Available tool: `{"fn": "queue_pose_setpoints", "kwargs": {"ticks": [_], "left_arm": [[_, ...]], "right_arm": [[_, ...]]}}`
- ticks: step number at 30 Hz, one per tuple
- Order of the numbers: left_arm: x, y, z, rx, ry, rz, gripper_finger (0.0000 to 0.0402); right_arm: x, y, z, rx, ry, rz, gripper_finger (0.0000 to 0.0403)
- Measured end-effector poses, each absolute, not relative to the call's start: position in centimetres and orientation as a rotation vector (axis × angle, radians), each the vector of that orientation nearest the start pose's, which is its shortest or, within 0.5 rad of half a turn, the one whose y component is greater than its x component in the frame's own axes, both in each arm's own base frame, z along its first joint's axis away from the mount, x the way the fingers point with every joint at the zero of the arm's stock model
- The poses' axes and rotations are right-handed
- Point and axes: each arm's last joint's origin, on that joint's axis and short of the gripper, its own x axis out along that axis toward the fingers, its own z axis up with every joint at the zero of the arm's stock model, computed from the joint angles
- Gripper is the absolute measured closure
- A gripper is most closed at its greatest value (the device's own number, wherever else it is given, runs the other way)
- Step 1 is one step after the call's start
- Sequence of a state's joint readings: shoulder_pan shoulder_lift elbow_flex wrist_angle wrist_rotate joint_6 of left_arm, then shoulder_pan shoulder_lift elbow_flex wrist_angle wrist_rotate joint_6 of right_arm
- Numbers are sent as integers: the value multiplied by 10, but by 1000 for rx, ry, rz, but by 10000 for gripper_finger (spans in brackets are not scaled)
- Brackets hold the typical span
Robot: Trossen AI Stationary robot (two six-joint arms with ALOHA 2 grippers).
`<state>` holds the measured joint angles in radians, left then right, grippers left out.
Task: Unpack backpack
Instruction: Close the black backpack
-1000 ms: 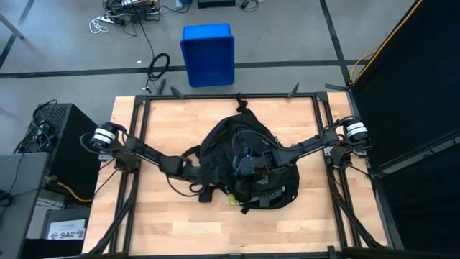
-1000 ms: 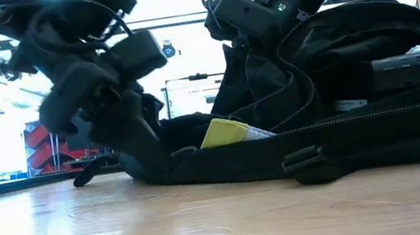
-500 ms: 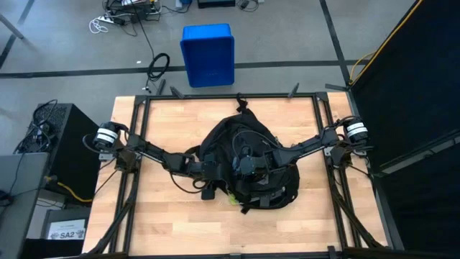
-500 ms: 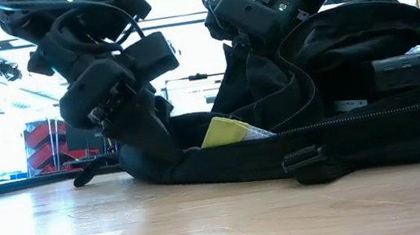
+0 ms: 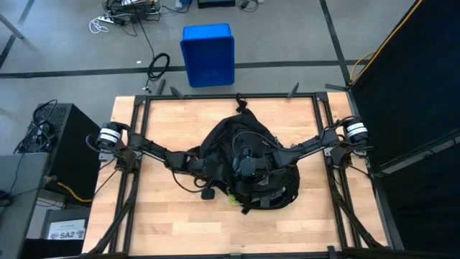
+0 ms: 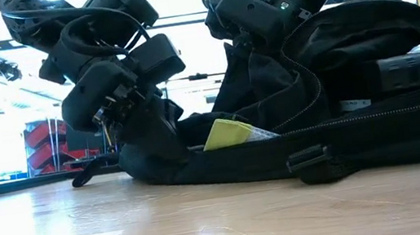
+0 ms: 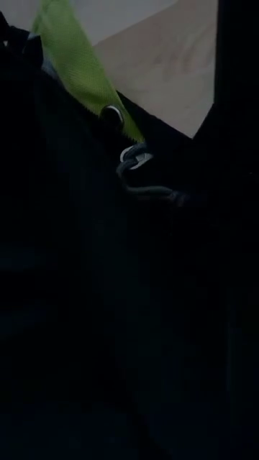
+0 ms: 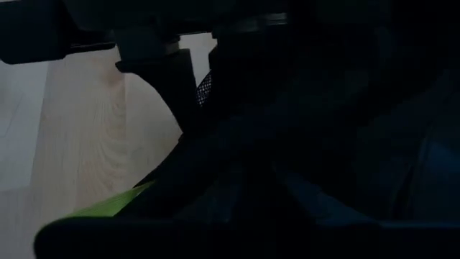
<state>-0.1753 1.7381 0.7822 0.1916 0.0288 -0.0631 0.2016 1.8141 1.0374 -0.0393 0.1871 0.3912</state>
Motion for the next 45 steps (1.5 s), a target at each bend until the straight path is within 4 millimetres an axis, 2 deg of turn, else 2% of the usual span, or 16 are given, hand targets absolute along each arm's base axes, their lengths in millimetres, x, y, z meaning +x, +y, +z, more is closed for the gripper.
{"fn": "queue_pose_setpoints", "kwargs": {"ticks": [6, 12, 15, 19, 26, 29, 31, 34, 37, 42, 45], "left_arm": [[312, -64, 150, -12, 746, -211, 399], [300, -82, 175, 11, 681, -286, 400], [295, -91, 184, 28, 656, -304, 401], [291, -95, 186, 42, 656, -304, 401], [291, -96, 187, 47, 653, -295, 401], [292, -96, 188, 52, 635, -298, 402], [293, -96, 189, 65, 619, -303, 401], [294, -97, 191, 66, 594, -308, 401], [295, -97, 194, 61, 564, -311, 401], [296, -97, 194, 60, 561, -313, 401], [295, -97, 193, 60, 568, -311, 401]], "right_arm": [[360, 67, 160, 205, 788, -164, 361], [361, 62, 161, 193, 771, -218, 362], [361, 63, 167, 182, 770, -178, 364], [357, 70, 183, 200, 772, -73, 362], [340, 86, 233, 135, 647, 32, 366], [333, 98, 251, 112, 562, 93, 364], [334, 110, 256, 85, 494, 143, 359], [343, 131, 250, 38, 386, 201, 343], [354, 145, 234, 50, 335, 215, 316], [368, 139, 191, 164, 464, 105, 256], [374, 134, 175, 182, 502, 58, 225]]}}
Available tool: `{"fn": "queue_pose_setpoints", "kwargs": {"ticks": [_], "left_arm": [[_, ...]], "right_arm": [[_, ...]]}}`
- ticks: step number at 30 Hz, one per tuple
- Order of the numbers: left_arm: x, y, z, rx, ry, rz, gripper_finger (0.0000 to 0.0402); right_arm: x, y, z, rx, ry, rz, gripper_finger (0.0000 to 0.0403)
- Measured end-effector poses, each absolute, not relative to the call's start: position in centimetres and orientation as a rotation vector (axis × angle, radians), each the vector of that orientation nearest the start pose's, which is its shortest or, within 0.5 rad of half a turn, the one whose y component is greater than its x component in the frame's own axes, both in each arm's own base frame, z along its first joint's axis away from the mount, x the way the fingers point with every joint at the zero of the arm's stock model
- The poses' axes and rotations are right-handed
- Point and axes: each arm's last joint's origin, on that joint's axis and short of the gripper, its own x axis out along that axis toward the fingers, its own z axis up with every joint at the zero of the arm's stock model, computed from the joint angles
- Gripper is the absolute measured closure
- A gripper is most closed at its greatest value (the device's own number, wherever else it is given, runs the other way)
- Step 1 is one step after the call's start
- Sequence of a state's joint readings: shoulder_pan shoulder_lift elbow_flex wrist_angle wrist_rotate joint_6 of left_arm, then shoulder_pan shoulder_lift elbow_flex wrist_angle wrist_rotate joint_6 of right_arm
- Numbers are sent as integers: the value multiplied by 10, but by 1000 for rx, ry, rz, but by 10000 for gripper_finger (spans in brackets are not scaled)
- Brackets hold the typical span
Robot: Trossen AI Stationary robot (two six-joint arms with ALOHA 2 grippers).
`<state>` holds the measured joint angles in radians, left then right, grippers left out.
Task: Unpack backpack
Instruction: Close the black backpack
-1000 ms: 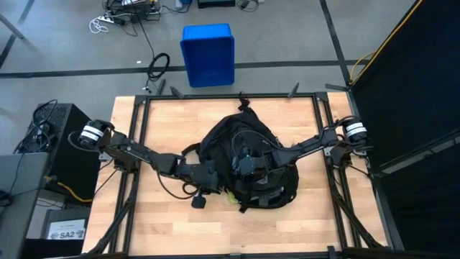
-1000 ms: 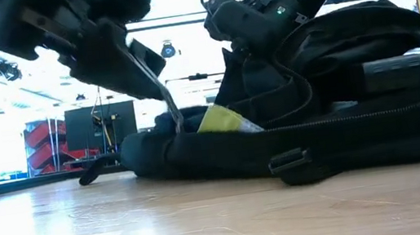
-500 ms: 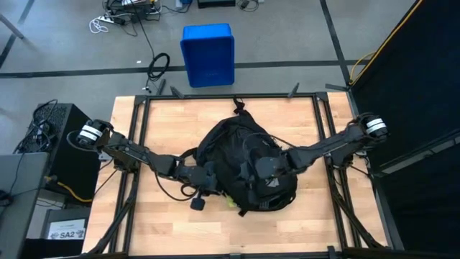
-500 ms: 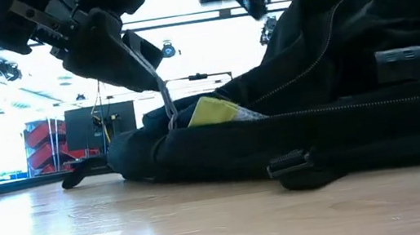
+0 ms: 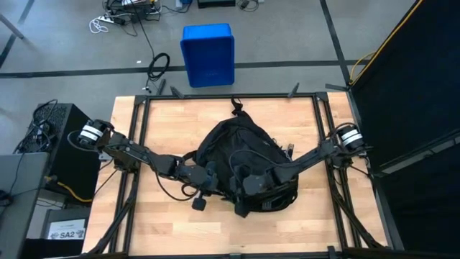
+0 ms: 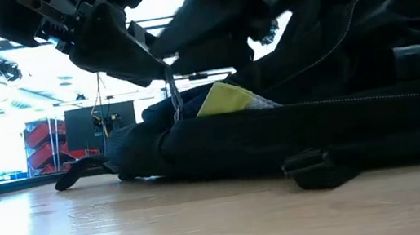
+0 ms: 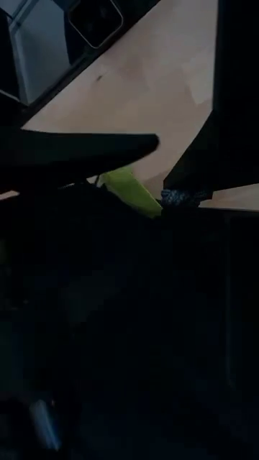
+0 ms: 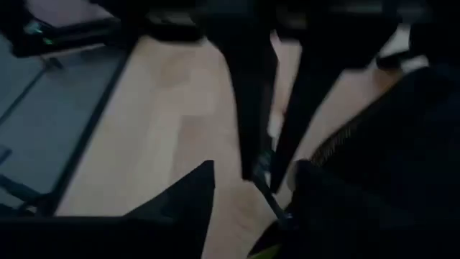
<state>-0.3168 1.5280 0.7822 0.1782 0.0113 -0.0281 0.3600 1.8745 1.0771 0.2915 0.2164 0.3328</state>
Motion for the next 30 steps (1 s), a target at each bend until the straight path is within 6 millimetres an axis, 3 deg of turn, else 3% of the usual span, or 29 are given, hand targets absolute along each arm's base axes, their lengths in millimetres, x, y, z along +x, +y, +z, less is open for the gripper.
{"fn": "queue_pose_setpoints", "kwargs": {"ticks": [4, 9, 13, 21, 25, 30], "left_arm": [[296, -98, 194, 59, 554, -313, 401], [297, -97, 195, 74, 550, -315, 401], [297, -97, 196, 84, 544, -305, 401], [297, -97, 196, 67, 557, -295, 401], [294, -96, 199, 43, 576, -282, 378], [284, -94, 208, 72, 592, -288, 314]], "right_arm": [[377, 129, 164, 180, 535, 40, 201], [380, 125, 161, 173, 532, 31, 207], [382, 126, 165, 151, 488, 50, 247], [381, 128, 165, 102, 481, 86, 392], [381, 129, 165, 111, 488, 93, 401], [381, 128, 164, 121, 504, 99, 402]]}}
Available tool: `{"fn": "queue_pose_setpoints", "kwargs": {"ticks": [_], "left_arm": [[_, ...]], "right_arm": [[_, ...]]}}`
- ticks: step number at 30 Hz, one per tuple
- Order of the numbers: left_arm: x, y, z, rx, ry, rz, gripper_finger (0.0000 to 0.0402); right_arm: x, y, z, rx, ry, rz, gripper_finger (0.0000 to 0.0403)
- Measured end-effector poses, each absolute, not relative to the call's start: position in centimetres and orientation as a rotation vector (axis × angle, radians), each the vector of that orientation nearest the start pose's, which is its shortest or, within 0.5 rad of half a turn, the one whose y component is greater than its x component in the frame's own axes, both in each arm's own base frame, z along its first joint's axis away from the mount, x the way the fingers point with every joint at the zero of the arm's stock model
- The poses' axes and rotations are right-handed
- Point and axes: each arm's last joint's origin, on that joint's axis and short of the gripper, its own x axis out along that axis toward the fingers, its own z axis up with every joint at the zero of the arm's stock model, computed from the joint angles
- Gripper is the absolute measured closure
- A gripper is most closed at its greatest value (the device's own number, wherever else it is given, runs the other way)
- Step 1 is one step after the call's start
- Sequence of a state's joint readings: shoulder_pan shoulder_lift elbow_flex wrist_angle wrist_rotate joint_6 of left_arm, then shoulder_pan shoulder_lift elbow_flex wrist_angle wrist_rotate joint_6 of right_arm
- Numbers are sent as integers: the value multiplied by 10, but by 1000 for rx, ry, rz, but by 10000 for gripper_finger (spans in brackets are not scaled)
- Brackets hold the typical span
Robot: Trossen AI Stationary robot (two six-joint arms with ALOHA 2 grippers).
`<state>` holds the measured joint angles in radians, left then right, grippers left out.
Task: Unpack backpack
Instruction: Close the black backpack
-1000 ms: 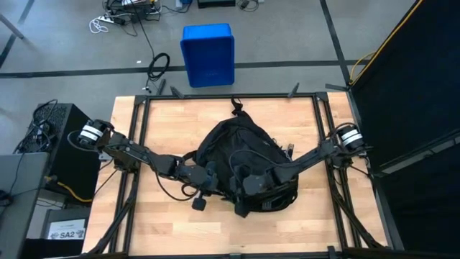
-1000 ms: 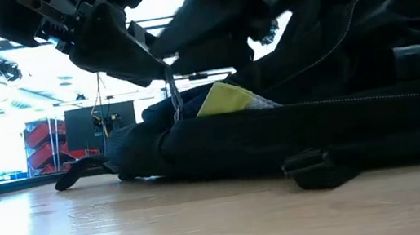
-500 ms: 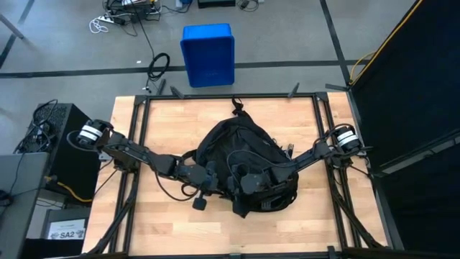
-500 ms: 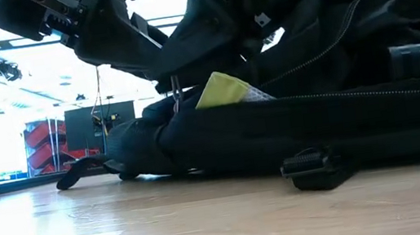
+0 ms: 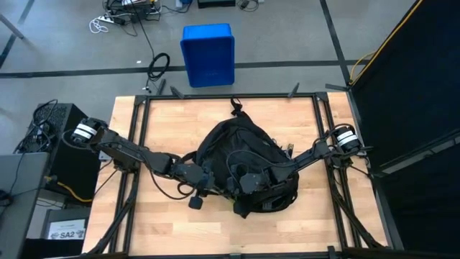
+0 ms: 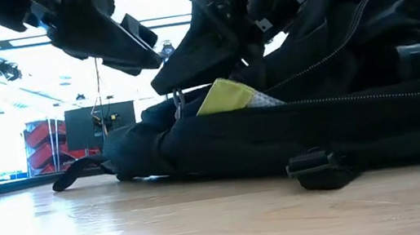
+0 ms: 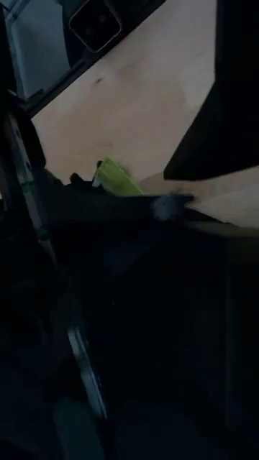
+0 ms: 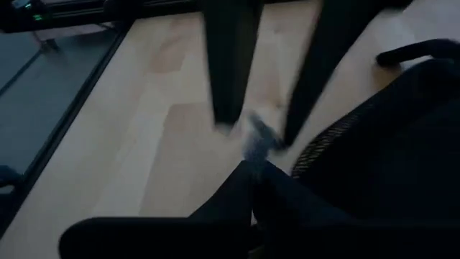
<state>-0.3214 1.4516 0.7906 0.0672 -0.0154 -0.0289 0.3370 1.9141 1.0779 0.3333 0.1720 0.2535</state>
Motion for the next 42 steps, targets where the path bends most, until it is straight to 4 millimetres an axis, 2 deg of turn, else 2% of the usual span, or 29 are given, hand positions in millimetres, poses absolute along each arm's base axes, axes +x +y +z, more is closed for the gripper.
{"fn": "queue_pose_setpoints", "kwargs": {"ticks": [5, 10, 16, 22, 27, 29, 31, 33, 36, 39, 42], "left_arm": [[269, -88, 220, 104, 629, -224, 245], [268, -86, 209, 170, 706, -126, 208], [283, -94, 185, 270, 719, -131, 202], [288, -96, 160, 336, 799, -89, 202], [294, -95, 143, 411, 824, 46, 203], [295, -93, 138, 448, 825, 101, 211], [297, -93, 135, 471, 829, 114, 237], [297, -92, 133, 473, 830, 124, 283], [297, -92, 133, 458, 825, 135, 372], [298, -91, 134, 429, 820, 148, 395], [297, -91, 134, 431, 819, 177, 400]], "right_arm": [[381, 129, 164, 125, 505, 115, 402], [381, 130, 166, 137, 488, 144, 402], [382, 130, 168, 148, 477, 148, 402], [382, 131, 167, 159, 483, 159, 402], [382, 130, 167, 159, 488, 155, 403], [382, 129, 167, 160, 488, 152, 403], [382, 129, 167, 172, 490, 153, 403], [384, 131, 170, 193, 490, 182, 403], [386, 135, 175, 202, 482, 221, 403], [387, 140, 180, 223, 478, 254, 403], [386, 147, 183, 241, 481, 302, 403]]}}
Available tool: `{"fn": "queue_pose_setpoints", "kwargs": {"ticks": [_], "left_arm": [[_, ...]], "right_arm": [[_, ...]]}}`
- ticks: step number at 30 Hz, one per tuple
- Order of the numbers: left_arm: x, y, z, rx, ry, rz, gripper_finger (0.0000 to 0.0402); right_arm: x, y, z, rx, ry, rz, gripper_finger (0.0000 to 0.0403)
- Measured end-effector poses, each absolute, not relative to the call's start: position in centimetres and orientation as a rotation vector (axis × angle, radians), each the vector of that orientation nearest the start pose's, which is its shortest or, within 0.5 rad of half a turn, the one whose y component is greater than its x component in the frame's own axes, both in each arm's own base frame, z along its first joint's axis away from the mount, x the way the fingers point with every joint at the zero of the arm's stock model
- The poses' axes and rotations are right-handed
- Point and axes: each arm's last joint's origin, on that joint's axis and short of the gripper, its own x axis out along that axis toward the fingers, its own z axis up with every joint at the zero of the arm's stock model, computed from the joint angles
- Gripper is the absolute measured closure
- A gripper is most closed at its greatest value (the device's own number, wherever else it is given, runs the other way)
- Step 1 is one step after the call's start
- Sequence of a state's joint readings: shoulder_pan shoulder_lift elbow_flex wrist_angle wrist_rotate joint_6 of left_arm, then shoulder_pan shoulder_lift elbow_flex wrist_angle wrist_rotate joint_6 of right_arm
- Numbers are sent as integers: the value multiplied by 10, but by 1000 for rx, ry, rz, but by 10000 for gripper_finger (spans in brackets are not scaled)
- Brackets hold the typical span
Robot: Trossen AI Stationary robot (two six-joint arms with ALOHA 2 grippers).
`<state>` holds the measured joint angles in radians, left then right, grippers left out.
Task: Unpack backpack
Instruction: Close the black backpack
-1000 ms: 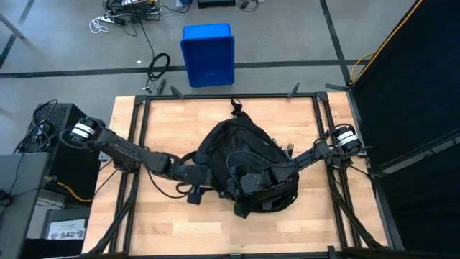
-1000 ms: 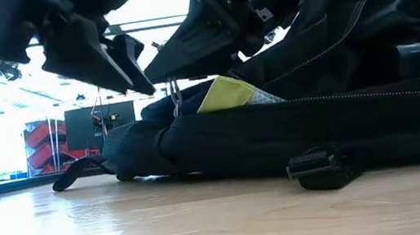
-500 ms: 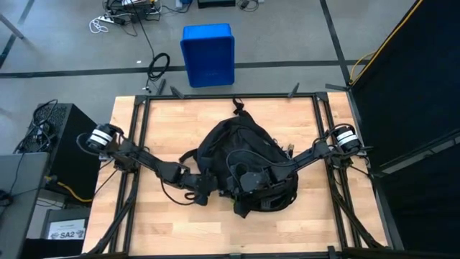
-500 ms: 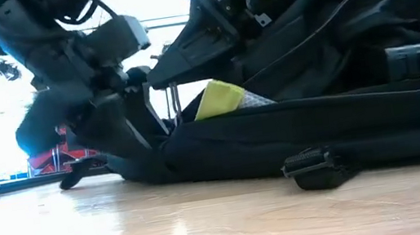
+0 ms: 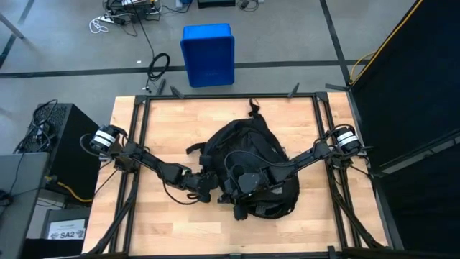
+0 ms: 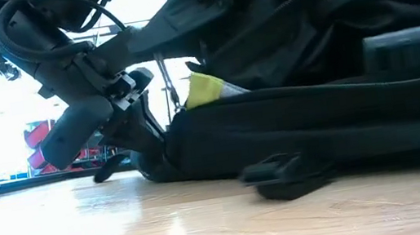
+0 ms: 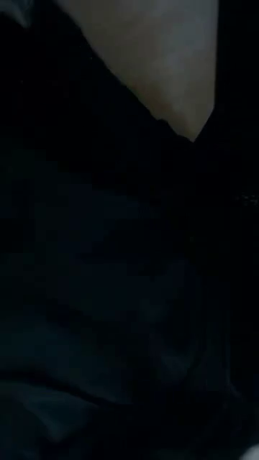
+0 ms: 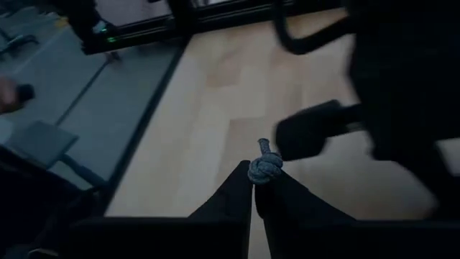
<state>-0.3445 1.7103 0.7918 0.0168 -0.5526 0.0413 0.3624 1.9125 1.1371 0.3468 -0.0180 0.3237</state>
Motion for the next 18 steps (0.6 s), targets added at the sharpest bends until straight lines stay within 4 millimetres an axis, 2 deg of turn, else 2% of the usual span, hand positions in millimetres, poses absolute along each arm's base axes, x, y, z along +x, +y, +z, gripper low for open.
{"fn": "queue_pose_setpoints", "kwargs": {"ticks": [6, 18], "left_arm": [[299, -83, 134, 397, 821, 217, 401], [299, -65, 131, 378, 873, 300, 401]], "right_arm": [[380, 164, 187, 282, 495, 382, 403], [366, 186, 212, 288, 429, 601, 403]]}}
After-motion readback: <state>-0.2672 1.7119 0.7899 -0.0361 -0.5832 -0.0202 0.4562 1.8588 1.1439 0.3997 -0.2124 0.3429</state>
